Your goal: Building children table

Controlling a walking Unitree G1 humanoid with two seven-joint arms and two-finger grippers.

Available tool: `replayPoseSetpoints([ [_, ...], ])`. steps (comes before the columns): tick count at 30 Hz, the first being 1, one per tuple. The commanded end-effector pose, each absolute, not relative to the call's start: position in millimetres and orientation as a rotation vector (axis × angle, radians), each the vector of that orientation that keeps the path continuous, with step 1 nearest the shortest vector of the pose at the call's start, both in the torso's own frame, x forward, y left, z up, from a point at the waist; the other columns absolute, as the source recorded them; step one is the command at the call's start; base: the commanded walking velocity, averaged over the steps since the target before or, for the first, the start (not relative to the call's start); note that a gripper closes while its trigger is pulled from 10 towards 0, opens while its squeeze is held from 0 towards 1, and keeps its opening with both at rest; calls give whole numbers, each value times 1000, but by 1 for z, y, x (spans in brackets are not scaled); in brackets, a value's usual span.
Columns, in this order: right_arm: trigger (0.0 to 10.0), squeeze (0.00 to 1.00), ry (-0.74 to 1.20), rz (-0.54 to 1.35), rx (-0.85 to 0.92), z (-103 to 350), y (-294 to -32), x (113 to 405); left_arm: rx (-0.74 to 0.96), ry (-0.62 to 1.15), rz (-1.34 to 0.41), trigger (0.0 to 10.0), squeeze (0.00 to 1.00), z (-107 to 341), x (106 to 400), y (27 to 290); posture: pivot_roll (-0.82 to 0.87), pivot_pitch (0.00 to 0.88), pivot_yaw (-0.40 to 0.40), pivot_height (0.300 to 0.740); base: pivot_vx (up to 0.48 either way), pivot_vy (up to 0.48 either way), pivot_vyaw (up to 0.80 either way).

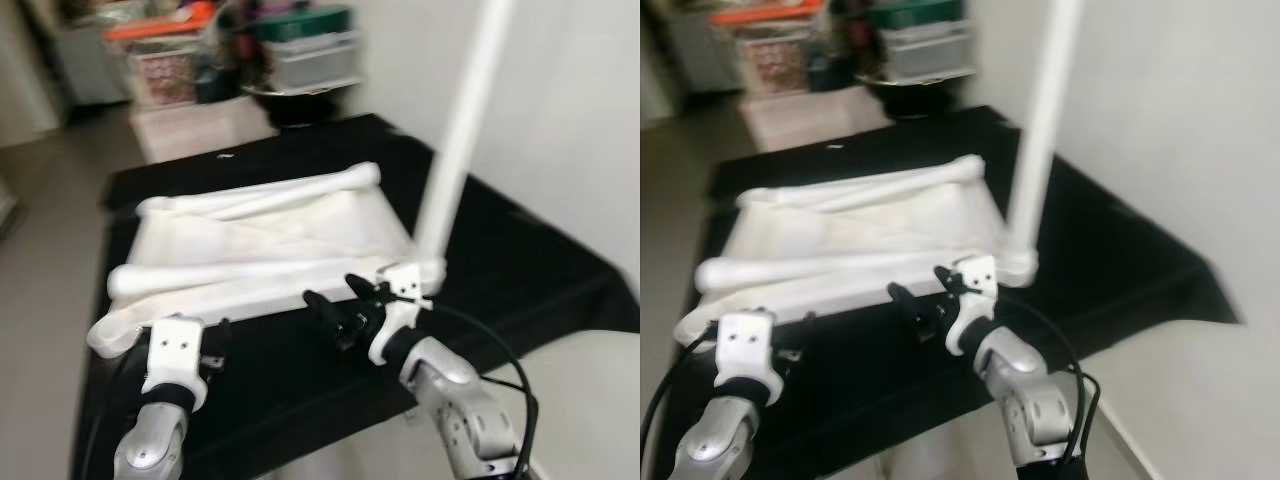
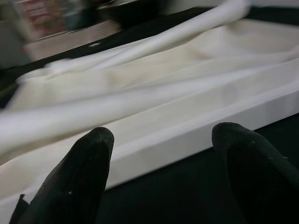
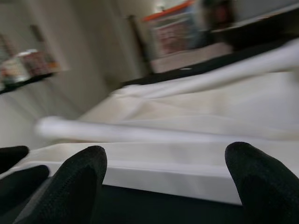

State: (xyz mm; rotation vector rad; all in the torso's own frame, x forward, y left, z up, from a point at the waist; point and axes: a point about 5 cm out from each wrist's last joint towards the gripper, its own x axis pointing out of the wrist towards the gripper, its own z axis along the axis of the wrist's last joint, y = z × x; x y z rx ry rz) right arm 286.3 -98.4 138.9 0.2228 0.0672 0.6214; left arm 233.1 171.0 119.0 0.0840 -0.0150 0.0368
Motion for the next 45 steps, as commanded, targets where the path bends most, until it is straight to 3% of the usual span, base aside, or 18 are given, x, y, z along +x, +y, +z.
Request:
replayPoseSetpoints([
  [1, 10000, 0, 36, 628, 212, 145, -96, 290, 68, -21, 55, 10000, 0, 122, 232, 177, -30, 0, 46, 740, 0, 0, -800],
  [7, 10000, 0, 5, 629, 189, 152, -98, 293, 16, -43, 85, 10000, 0, 128, 229, 181, -23, 0, 19, 740, 0, 0, -800],
  [19, 10000, 0, -79, 655, 159, 168, -93, 312, -55, -69, 161, 10000, 0, 136, 237, 201, -19, 0, 13, 740, 0, 0, 0],
  [26, 10000, 0, -72, 631, 141, 161, -99, 304, -64, -24, 150, 10000, 0, 128, 226, 194, -8, 0, 8, 740, 0, 0, 0],
  [34, 10000, 0, -96, 723, 142, 170, -99, 296, -55, -15, 64, 10000, 0, 133, 214, 187, 11, 15, 12, 740, 0, -472, 0],
  [45, 10000, 0, -130, 741, 89, 175, -98, 302, -34, -54, 50, 10000, 0, 146, 230, 192, 18, 2, 23, 740, 0, -86, 0],
])
